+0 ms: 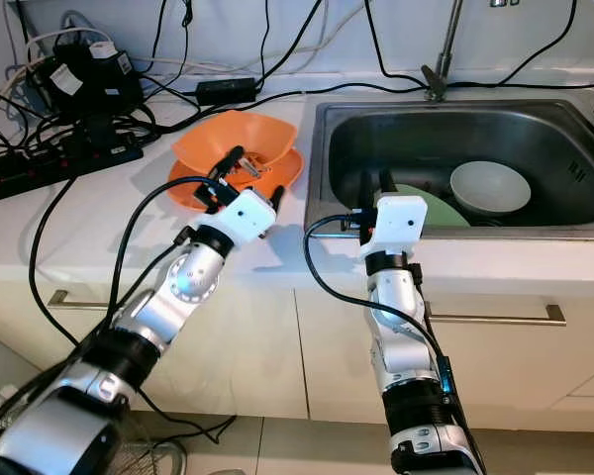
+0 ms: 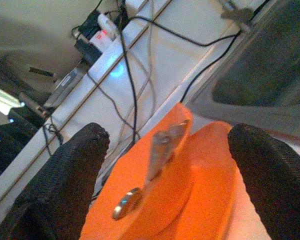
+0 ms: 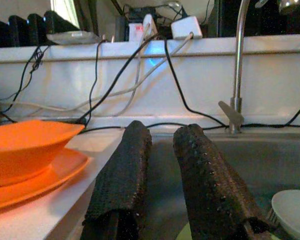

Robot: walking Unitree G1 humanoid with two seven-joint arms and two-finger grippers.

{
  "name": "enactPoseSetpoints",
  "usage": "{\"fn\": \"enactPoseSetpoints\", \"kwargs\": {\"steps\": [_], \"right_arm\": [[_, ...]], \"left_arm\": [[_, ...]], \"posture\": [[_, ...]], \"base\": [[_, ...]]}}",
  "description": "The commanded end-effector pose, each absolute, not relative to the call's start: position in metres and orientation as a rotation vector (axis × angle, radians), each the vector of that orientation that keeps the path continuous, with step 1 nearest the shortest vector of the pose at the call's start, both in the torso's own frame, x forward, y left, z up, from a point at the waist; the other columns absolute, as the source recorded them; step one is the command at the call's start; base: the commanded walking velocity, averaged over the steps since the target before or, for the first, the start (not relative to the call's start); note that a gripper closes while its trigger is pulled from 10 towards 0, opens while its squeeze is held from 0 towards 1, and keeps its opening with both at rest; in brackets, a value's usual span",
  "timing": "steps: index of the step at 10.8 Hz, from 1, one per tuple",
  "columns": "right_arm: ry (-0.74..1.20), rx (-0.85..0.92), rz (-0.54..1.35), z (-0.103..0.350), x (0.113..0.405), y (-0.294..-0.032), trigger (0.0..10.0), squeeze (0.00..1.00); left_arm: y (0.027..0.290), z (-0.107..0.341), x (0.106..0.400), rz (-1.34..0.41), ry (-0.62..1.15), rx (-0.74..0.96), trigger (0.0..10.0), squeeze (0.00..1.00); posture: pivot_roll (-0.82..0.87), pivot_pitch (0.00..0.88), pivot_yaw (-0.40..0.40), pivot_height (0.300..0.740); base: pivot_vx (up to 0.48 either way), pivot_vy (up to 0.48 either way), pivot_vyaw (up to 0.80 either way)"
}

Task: Kitchen organization

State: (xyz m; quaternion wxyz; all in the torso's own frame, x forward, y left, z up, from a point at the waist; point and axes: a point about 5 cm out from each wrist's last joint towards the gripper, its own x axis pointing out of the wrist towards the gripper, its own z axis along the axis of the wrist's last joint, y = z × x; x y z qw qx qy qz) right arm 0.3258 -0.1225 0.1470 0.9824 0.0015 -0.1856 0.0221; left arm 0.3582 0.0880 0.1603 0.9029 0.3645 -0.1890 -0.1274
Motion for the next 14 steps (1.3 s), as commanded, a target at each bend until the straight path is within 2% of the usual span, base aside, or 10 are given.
{"fn": "enactPoseSetpoints", "kwargs": {"steps": [1, 3, 14], "right_arm": [[-0.375, -0.004, 0.052, 0.1464, 0.3250, -0.1190, 10.0, 0.00], [-0.374, -0.004, 0.052, 0.1460, 0.3247, -0.1186, 10.0, 0.00], [-0.359, -0.008, 0.047, 0.1443, 0.3258, -0.1186, 10.0, 0.00]], "left_arm": [[0.0936, 0.1671, 0.3637, -0.216, -0.394, 0.756, 2.2, 0.00], [0.0921, 0.1683, 0.3653, -0.218, -0.396, 0.761, 0.0, 0.00], [0.0876, 0.1724, 0.3639, -0.242, -0.432, 0.791, 0.0, 0.00]], "posture": [[0.06, 0.000, 0.079, 0.740], [0.05, 0.000, 0.081, 0.740], [0.06, 0.000, 0.080, 0.740]], "base": [[0.000, 0.000, 0.00], [0.000, 0.000, 0.00], [0.000, 0.000, 0.00]]}}
